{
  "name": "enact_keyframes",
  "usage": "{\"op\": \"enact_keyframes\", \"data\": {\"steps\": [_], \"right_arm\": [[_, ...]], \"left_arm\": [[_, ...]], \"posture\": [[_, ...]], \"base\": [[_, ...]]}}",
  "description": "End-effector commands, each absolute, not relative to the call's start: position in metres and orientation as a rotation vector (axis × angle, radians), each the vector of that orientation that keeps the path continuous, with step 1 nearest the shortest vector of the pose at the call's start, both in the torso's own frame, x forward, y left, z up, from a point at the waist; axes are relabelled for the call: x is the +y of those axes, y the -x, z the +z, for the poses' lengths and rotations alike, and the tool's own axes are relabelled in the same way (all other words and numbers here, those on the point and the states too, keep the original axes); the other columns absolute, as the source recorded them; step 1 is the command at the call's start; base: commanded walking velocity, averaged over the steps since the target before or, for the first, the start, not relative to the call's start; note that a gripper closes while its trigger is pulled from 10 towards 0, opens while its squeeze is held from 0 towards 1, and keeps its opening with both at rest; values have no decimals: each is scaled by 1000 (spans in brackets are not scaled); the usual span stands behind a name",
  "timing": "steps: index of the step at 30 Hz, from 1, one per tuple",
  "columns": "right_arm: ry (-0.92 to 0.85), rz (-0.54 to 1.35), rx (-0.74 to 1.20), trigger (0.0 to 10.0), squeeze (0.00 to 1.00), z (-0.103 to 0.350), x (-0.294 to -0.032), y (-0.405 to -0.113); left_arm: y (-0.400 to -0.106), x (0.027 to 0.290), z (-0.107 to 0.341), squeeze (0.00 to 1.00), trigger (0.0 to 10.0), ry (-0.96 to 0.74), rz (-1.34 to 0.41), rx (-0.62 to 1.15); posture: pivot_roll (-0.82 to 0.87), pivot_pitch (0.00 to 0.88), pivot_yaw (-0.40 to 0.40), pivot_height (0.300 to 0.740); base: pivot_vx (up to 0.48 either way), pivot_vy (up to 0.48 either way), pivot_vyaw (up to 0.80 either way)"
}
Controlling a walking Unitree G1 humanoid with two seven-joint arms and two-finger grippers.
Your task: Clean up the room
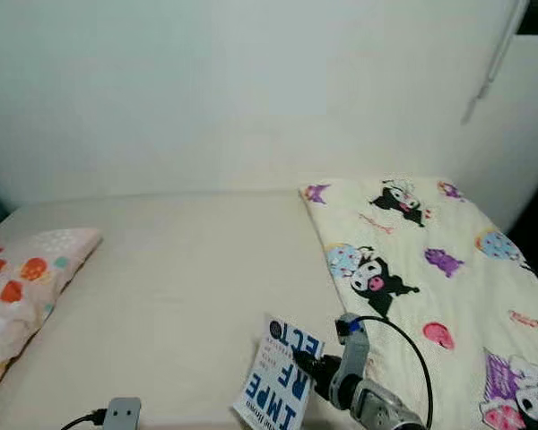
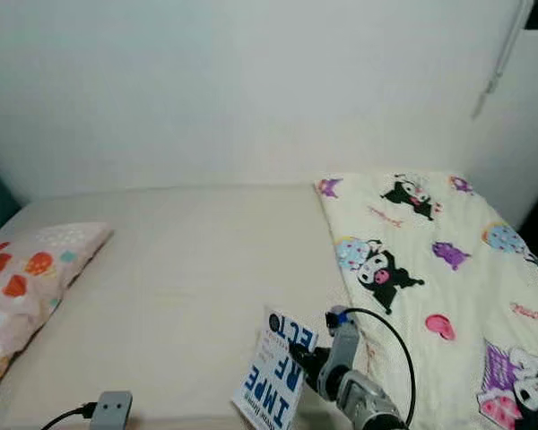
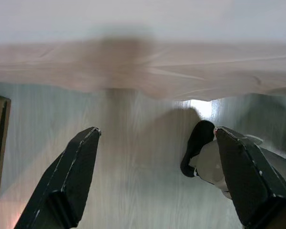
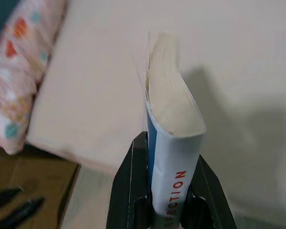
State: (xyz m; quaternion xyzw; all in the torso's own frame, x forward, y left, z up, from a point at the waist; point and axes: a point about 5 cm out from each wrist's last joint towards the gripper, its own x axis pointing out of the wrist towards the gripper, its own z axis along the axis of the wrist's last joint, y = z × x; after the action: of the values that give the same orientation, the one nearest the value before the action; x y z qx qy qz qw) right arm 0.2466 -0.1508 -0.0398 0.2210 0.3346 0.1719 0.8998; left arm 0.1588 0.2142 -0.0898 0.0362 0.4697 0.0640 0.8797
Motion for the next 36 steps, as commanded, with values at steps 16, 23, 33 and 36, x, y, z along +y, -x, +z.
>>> {"op": "enact_keyframes", "data": {"steps": [16, 23, 33, 36], "right_arm": [[-402, 382, 826, 10000, 0, -62, -152, -215], [-417, 353, 821, 10000, 0, -61, -153, -216], [-432, 339, 805, 10000, 0, -60, -153, -218], [-441, 333, 799, 10000, 0, -60, -152, -218]], "left_arm": [[-162, 200, -91, 0, 10000, -60, 80, 995], [-157, 198, -95, 0, 10000, -22, 113, 1050], [-157, 200, -94, 0, 10000, -44, 92, 1046], [-158, 199, -94, 0, 10000, -52, 80, 1044]], "posture": [[-10, 0, -36, 740], [-8, 0, -34, 740], [-11, 0, -19, 740], [-16, 0, -12, 740]], "base": [[0, 0, 711], [-449, 0, 712], [-143, 0, 712], [0, 0, 717]]}}
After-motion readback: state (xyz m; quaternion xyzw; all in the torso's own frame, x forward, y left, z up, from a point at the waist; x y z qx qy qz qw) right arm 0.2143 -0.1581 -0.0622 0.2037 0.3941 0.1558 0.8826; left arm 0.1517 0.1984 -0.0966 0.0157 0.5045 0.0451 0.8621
